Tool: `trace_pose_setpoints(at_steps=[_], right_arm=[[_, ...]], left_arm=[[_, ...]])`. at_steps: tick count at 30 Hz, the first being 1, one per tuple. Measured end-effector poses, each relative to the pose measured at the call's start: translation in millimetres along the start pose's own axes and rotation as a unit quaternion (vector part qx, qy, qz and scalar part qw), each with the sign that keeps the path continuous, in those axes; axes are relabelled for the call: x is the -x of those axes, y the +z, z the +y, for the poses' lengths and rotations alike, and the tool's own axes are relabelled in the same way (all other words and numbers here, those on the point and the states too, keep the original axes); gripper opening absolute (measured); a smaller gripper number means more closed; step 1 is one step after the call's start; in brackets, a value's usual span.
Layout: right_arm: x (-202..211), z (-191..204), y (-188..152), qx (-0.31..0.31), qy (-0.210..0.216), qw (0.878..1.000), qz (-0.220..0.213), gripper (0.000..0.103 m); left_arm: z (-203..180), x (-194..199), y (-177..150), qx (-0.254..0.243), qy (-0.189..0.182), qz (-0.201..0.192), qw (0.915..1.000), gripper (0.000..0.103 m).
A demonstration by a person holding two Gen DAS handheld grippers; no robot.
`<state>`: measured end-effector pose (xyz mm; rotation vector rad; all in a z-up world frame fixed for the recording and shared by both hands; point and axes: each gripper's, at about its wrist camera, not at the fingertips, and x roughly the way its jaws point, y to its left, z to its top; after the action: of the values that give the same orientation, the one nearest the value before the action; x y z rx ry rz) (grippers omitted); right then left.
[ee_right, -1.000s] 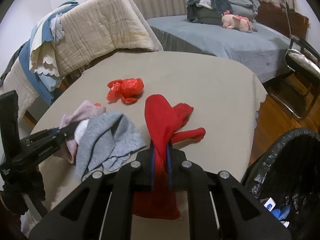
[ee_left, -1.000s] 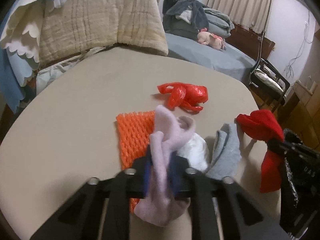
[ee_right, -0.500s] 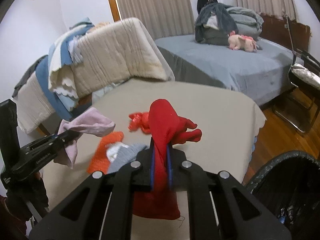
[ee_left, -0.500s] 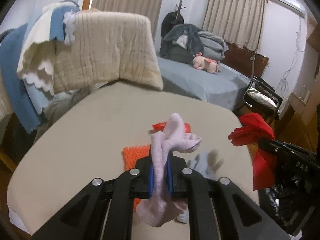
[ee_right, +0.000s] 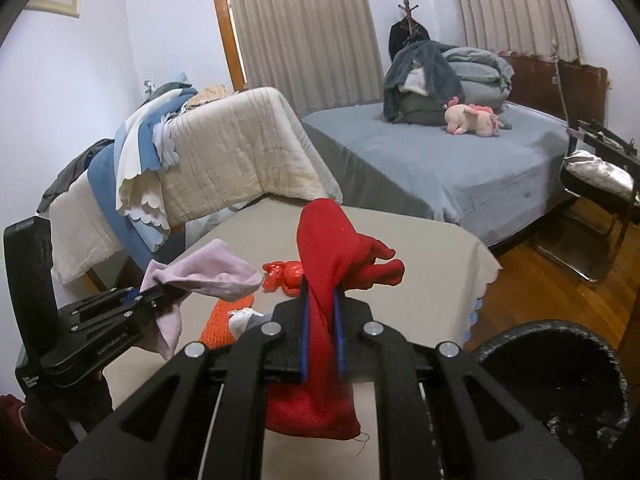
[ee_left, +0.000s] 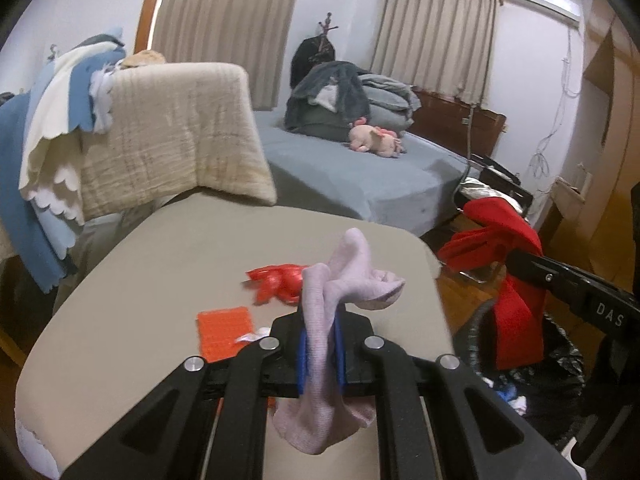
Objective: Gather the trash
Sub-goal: 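Carry the pink cloth and red glove with both tools over the bin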
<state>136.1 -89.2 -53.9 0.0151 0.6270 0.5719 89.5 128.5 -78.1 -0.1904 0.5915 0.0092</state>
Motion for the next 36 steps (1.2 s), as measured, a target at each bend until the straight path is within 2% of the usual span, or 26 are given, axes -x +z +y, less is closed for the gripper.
trace_pose_setpoints(at_steps=[22, 36], right_arm=[[93.6, -61.0, -24.3, -0.024, -0.071, 0.997, -0.032, 0.009], [137.5, -112.4, -50.4, -0.052, -0.134, 0.989, -0.036, 0.009]], left_arm=[[-115.7, 28.3, 6.9, -0.060, -0.078, -0.020, 0.9949, 0.011], [-186.2, 24.1, 2.8, -0.103, -0.140, -0.019, 0.9846, 0.011]])
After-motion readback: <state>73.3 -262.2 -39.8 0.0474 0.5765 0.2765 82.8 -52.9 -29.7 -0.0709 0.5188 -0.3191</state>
